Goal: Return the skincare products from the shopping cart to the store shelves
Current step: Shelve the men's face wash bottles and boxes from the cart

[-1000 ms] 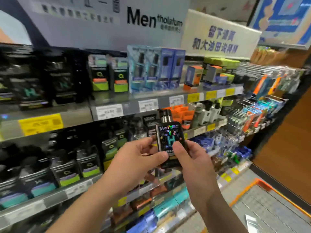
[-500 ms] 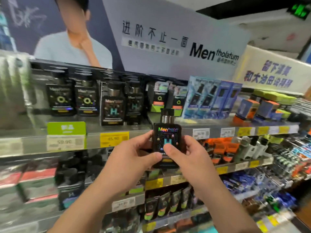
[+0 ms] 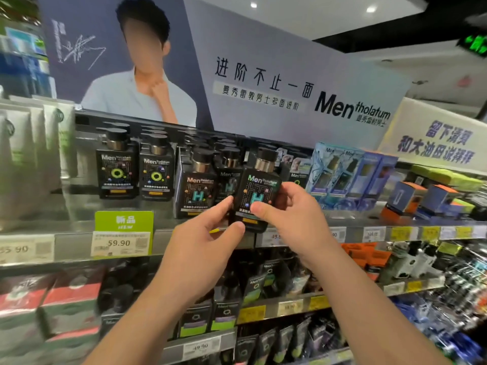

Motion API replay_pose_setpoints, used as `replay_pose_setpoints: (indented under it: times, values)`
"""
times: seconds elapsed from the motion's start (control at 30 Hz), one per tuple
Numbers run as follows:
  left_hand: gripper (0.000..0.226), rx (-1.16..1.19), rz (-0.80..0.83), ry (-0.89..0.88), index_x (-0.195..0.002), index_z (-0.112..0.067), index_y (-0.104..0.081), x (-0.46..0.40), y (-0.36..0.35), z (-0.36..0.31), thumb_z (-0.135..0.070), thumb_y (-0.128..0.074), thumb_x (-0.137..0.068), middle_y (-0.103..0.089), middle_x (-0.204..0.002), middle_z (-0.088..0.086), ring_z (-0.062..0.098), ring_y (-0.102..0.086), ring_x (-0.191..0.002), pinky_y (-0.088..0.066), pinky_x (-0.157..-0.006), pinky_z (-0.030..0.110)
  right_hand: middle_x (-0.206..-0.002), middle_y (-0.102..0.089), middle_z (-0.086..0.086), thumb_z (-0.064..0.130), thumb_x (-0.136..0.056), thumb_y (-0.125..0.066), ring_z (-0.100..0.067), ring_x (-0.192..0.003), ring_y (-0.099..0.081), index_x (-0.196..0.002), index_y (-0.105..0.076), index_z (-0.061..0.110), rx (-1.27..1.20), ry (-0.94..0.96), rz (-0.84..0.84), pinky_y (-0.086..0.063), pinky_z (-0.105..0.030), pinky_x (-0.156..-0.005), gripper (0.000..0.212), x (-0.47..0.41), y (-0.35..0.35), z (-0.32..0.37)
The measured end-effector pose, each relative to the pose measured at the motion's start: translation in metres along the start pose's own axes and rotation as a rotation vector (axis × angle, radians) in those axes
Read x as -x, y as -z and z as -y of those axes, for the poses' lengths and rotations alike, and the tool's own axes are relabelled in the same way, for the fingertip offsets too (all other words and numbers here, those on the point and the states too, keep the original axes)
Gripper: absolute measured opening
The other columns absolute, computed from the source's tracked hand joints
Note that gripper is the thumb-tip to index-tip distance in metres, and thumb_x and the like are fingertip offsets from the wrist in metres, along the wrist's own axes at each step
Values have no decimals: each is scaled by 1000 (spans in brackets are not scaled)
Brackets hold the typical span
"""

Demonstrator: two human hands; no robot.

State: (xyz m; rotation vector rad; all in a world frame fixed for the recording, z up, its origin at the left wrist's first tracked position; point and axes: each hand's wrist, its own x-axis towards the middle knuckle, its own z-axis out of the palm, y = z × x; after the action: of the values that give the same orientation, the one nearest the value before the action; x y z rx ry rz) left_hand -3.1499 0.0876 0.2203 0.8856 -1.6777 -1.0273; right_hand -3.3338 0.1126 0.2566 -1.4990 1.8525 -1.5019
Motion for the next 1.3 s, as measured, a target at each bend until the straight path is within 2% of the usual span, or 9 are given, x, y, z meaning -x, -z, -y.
replay_pose_setpoints:
  times: [0.07, 0.17, 0.23, 0.33, 0.53, 0.8, 0.97, 1.13, 1.3]
  values:
    - [51, 26, -5, 20, -141, -45, -57, -3, 2, 0, -39, -67, -91, -60, -107, -42, -29, -56, -95, -39, -79, 0, -101, -78, 13, 32, -78, -90, -7, -95, -74, -107, -68, 30, 1, 10, -19, -60, -45, -92, 37, -10, -4, 3]
    - [53, 71, -19, 45, -142, -42, -58, -5, 4, 3, -38, -68, -90, -64, -117, -32, -26, -56, -104, -45, -99, 14, -100, -77, 12, 30, -78, -90, -6, -94, -73, -106, -66, 31, 0, 16, -26, -60, -45, -92, 37, -21, -11, 5]
    - [54, 71, -22, 35, -143, -42, -56, -6, 5, 4, -37, -68, -90, -65, -126, -25, -26, -55, -106, -43, -96, 7, -101, -77, 12, 31, -78, -90, -7, -94, -73, -107, -66, 31, 16, 21, -26, -60, -45, -91, 37, -26, -16, 3]
    - [54, 66, -21, 41, -145, -38, -55, -9, 7, 5, -33, -68, -93, -64, -130, -21, -32, -52, -100, -37, -78, -8, -100, -77, 12, 31, -79, -89, -5, -93, -73, -106, -64, 31, 56, 30, -20, -61, -43, -90, 37, -32, -22, 0]
    - [55, 68, -5, 49, -147, -38, -53, -12, 8, 7, -33, -67, -94, -63, -136, -18, -33, -47, -104, -36, -76, -10, -105, -75, 13, 33, -81, -87, -5, -97, -71, -113, -63, 30, 142, 33, 15, -59, -39, -91, 40, -40, -26, -5]
    - [54, 77, -4, 69, -147, -38, -53, -14, 8, 10, -33, -67, -95, -61, -139, -20, -27, -49, -111, -37, -83, -6, -103, -76, 11, 32, -81, -86, -7, -96, -72, -110, -66, 30, 209, 4, 75, -60, -42, -91, 37, -48, -34, -17]
    - [54, 64, -2, 71, -147, -41, -52, -13, 9, 10, -35, -66, -95, -61, -140, -20, -13, -53, -123, -36, -96, 10, -104, -76, 15, 36, -80, -85, -5, -98, -72, -111, -68, 34, 209, 12, 89, -59, -43, -93, 35, -47, -36, -21]
    - [53, 40, 9, 73, -146, -42, -52, -13, 10, 9, -36, -65, -95, -59, -140, -24, -19, -50, -117, -33, -87, 2, -112, -73, 16, 40, -81, -86, -4, -105, -68, -129, -62, 36, 237, 5, 123, -58, -39, -96, 54, -43, -35, -14]
    - [53, 22, 20, 88, -145, -45, -53, -12, 9, 9, -40, -65, -93, -59, -140, -24, -11, -52, -123, -37, -98, 17, -101, -75, 16, 40, -82, -84, -3, -96, -70, -113, -68, 35, 317, 7, 156, -59, -40, -92, 35, -43, -39, -10]
